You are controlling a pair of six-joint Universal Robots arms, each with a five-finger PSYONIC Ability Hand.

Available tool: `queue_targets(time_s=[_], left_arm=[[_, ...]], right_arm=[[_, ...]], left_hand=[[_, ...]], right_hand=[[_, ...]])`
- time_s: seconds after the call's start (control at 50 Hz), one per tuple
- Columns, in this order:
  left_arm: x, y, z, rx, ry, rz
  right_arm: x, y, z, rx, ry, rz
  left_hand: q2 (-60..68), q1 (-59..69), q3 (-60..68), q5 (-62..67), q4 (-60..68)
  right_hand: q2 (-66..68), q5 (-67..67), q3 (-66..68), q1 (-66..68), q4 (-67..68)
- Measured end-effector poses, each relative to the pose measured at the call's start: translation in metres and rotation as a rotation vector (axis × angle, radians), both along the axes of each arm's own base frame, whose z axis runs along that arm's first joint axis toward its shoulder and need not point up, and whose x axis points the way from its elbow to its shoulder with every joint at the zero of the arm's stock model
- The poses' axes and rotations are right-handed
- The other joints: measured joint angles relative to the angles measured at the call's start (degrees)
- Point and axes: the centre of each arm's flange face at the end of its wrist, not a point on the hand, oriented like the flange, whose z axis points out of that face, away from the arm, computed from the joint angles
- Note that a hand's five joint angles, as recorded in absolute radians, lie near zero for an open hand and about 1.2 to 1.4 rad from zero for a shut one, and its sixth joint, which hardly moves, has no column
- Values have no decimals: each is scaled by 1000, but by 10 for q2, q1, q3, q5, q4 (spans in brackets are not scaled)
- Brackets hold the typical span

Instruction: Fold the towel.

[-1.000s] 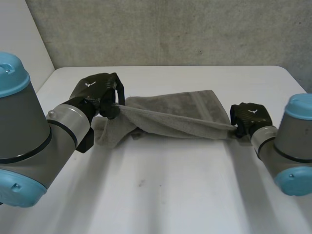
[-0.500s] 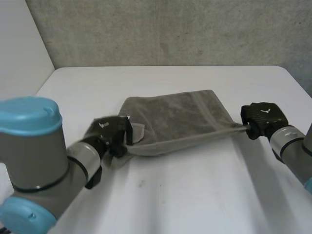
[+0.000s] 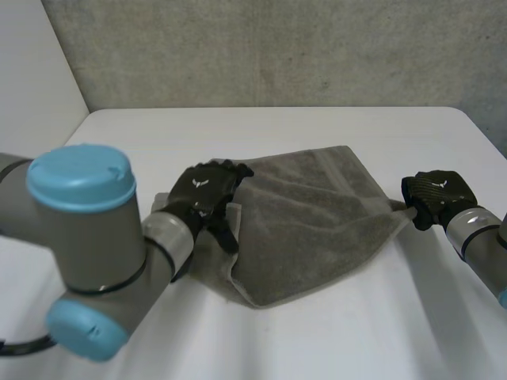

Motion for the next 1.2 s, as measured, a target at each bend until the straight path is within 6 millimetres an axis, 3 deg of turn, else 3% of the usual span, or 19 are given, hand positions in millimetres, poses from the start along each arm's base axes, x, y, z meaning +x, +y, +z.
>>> queue_targets(time_s=[0.14,0.32,0.68,0.84,1.2], left_arm=[[-17,-37,-22,-154,-281,-102],[-28,-61,-53,-296,-534,-314],[-43,-82,-75,-320,-506,-399],[-39,-90,-81,-309,-518,-378],[-26,-101,-84,-286,-530,-340]], right_arm=[[0,1,-3,12,0,2],[0,2,-7,25,1,1],[0,2,-11,35,11,4],[0,2,-12,38,14,5],[0,2,-15,44,16,5]], left_hand=[[126,126,126,127,127],[153,153,153,153,154],[207,207,207,206,208],[280,280,280,277,281],[303,302,303,298,301]], right_hand=[[0,0,0,0,0],[0,0,0,0,0],[0,0,0,0,0],[0,0,0,0,0],[0,0,0,0,0]])
